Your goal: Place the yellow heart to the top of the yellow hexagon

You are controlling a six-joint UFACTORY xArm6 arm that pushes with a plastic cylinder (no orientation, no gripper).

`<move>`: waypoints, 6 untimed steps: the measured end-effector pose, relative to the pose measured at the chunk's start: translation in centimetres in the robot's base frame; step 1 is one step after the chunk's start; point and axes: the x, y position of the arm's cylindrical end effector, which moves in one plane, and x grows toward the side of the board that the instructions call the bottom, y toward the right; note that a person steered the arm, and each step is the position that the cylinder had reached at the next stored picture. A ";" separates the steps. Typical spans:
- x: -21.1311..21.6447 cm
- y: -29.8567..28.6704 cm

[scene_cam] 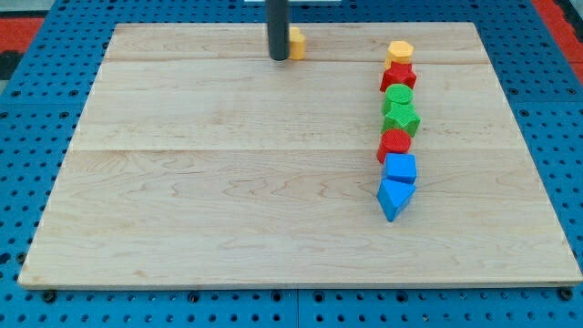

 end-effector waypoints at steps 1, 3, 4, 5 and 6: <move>-0.1 -5.7; -4.3 4.2; -4.3 7.4; -4.3 9.0; -4.3 11.7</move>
